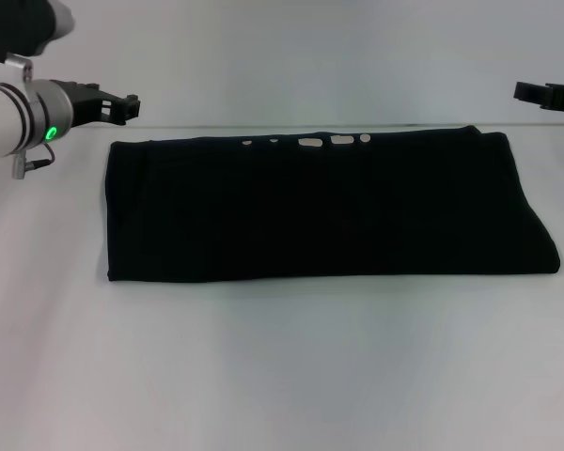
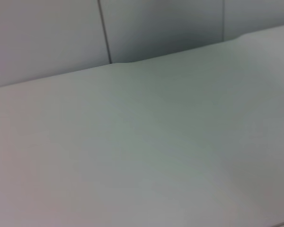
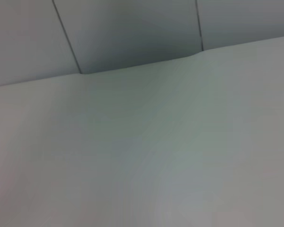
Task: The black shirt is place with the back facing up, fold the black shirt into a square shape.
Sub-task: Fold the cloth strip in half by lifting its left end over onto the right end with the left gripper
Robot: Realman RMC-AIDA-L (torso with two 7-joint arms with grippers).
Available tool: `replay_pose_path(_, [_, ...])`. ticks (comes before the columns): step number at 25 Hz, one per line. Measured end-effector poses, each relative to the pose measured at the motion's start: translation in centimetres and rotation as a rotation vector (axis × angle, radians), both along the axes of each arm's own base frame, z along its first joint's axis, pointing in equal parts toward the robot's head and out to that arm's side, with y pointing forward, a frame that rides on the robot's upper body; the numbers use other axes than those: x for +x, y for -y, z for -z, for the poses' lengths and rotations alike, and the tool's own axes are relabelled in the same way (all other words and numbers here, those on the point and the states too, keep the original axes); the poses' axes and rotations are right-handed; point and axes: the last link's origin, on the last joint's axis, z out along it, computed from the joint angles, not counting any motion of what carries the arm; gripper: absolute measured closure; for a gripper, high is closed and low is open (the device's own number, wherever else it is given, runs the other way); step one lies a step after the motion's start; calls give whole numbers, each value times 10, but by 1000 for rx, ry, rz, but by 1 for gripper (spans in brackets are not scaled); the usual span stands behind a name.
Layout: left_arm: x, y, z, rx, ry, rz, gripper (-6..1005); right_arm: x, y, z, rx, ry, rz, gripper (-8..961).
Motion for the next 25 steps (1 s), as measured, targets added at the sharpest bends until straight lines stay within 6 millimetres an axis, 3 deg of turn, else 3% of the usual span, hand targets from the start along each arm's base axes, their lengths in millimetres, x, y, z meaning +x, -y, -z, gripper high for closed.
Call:
replay_pose_path(5, [-1,12,-12,-76,137,-23,305,-6,11,-5,-91,-98,-51,385])
replay_pose_path(13, [5,73,-37,-423,414,-107,140,-17,53,-2,-308,-274,-194,62])
replay_pose_path(18, [-7,105,-43,-544,611,-205,78,-19,64,0,-351,-281,-256,26])
replay_pose_path(25, [-26,123,-31,-576,784,-415,79,-31,69,14,-421,-260,-333,26])
